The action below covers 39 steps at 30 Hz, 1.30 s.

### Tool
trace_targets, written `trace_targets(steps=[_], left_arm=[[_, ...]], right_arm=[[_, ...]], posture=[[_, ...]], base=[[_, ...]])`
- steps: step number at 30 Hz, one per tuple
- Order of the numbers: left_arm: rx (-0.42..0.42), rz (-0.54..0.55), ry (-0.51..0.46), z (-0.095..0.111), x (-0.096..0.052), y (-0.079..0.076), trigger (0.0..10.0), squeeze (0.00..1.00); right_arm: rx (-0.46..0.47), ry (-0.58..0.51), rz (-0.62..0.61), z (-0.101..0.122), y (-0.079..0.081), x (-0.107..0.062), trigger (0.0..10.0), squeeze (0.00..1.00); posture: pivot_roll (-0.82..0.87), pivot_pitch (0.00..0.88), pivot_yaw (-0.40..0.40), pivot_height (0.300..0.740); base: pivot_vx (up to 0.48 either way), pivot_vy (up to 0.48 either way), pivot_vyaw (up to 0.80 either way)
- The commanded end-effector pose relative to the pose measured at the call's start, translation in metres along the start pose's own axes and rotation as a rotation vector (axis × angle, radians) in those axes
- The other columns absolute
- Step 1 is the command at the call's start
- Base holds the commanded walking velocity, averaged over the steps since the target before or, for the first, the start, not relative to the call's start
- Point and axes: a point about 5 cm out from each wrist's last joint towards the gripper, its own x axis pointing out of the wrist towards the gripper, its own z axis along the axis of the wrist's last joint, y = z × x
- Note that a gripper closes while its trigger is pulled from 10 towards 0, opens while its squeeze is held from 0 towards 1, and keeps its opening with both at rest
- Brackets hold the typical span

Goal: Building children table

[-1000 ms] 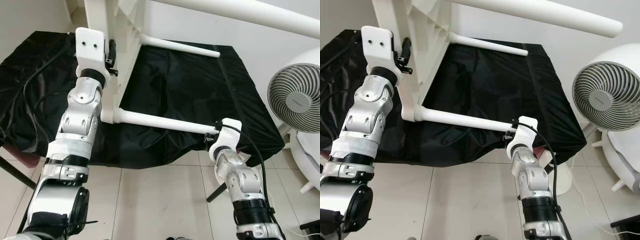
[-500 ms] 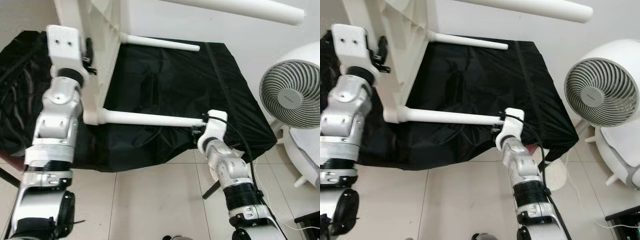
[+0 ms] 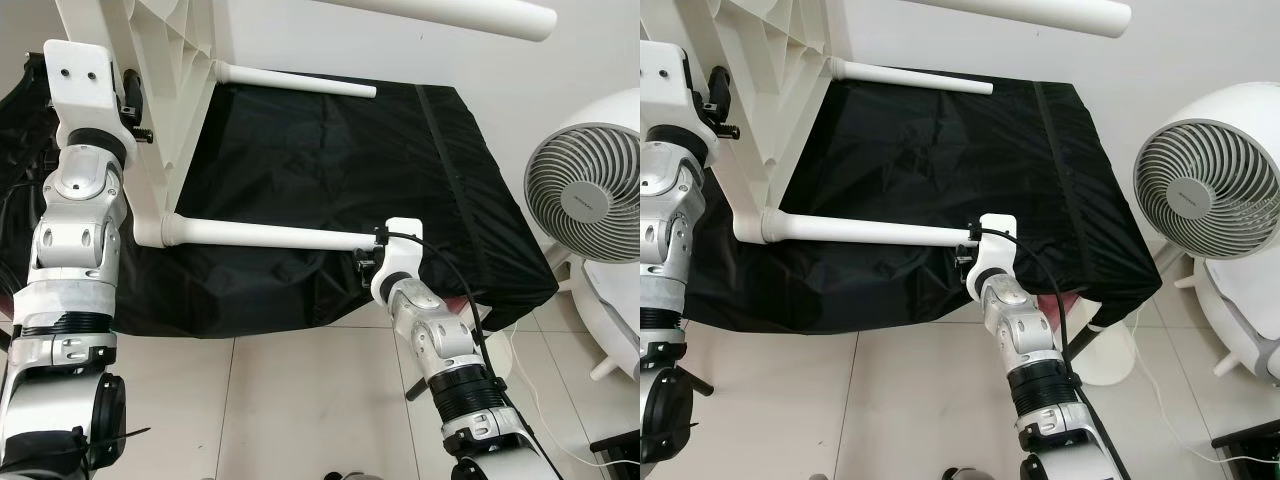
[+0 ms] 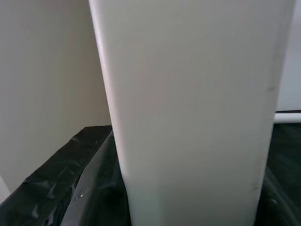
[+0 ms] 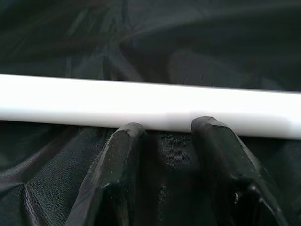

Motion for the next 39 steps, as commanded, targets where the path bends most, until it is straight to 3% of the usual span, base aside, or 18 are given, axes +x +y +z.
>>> trace_targets(steps=[1,2,6,7,12,13,17,18,23,24,26,29,31,32,34,35,39], left_arm=[[0.115,-0.217,0.165,-0.041,-0.014,-0.036,10.0,0.0],[0.116,-0.269,0.168,-0.044,-0.018,-0.046,10.0,0.0],[0.091,-0.349,0.175,-0.05,-0.026,-0.059,10.0,0.0],[0.08,-0.379,0.177,-0.052,-0.029,-0.062,10.0,1.0],[0.074,-0.375,0.18,-0.056,-0.029,-0.063,10.0,1.0],[0.059,-0.345,0.178,-0.057,-0.027,-0.061,10.0,0.0],[0.022,-0.31,0.19,-0.059,-0.025,-0.057,10.0,0.0],[0.013,-0.312,0.192,-0.06,-0.025,-0.055,10.0,1.0],[0.01,-0.291,0.193,-0.059,-0.027,-0.051,10.0,1.0],[-0.01,-0.271,0.195,-0.06,-0.032,-0.045,10.0,0.0],[-0.08,-0.273,0.207,-0.062,-0.047,-0.036,10.0,0.0],[-0.118,-0.289,0.223,-0.065,-0.061,-0.033,10.0,0.0],[-0.153,-0.343,0.243,-0.067,-0.085,-0.032,10.0,0.0],[-0.153,-0.343,0.243,-0.067,-0.085,-0.032,10.0,0.0],[-0.156,-0.347,0.254,-0.07,-0.096,-0.032,10.0,0.0],[-0.156,-0.347,0.254,-0.07,-0.096,-0.032,10.0,0.0],[-0.128,-0.312,0.305,-0.08,-0.1,-0.035,10.0,0.0]], right_arm=[[-0.037,-0.093,0.005,0.016,0.003,-0.002,10.0,0.0],[-0.061,-0.134,-0.01,0.021,-0.001,-0.008,10.0,0.0],[-0.126,-0.212,-0.02,0.032,-0.01,-0.02,10.0,0.0],[-0.149,-0.237,-0.022,0.036,-0.014,-0.026,10.0,0.0],[-0.207,-0.281,-0.008,0.045,-0.022,-0.04,10.0,0.0],[-0.234,-0.297,0.003,0.048,-0.022,-0.044,10.0,0.0],[-0.29,-0.331,0.031,0.056,-0.018,-0.048,10.0,0.0],[-0.311,-0.343,0.042,0.058,-0.016,-0.049,10.0,0.0],[-0.365,-0.358,0.072,0.062,-0.011,-0.051,10.0,0.0],[-0.467,-0.369,0.107,0.065,-0.007,-0.054,10.0,0.0],[-0.685,-0.403,0.155,0.075,-0.004,-0.06,10.0,0.0],[-0.815,-0.441,0.162,0.086,-0.005,-0.063,10.0,0.0],[-1.011,-0.584,0.099,0.112,-0.003,-0.069,10.0,0.0],[-1.011,-0.584,0.099,0.112,-0.003,-0.069,10.0,0.0],[-1.126,-0.723,0.044,0.131,0.002,-0.076,10.0,0.0],[-1.126,-0.723,0.044,0.131,0.002,-0.076,10.0,0.0],[-1.316,-0.918,0.015,0.16,0.015,-0.087,10.0,0.0]], posture=[[-0.07,0.086,-0.018,0.74],[-0.08,0.084,-0.018,0.74],[-0.09,0.082,-0.018,0.74],[-0.09,0.081,-0.017,0.74],[-0.11,0.074,-0.017,0.74],[-0.11,0.069,-0.016,0.74],[-0.12,0.065,-0.011,0.74],[-0.12,0.064,-0.01,0.74],[-0.11,0.066,-0.003,0.74],[-0.11,0.066,-0.003,0.74],[-0.11,0.07,0.001,0.74],[-0.1,0.073,0.004,0.74],[-0.09,0.075,0.004,0.74],[-0.09,0.075,0.004,0.74],[-0.08,0.076,0.007,0.74],[-0.08,0.076,0.007,0.74],[-0.08,0.076,0.014,0.74]], base=[[0.0,0.0,0.0],[0.0,0.0,0.0],[0.0,0.0,0.0],[0.0,0.0,0.0],[0.0,0.0,0.0],[0.0,0.0,0.0],[0.0,0.0,0.0],[0.0,0.0,0.0],[0.0,0.0,0.0],[0.0,0.0,0.0],[0.0,0.0,0.0],[0.0,0.0,0.0],[0.0,0.0,0.0],[0.0,0.0,0.0],[0.0,0.0,0.0],[0.0,0.0,0.0],[0.0,0.0,0.0]])
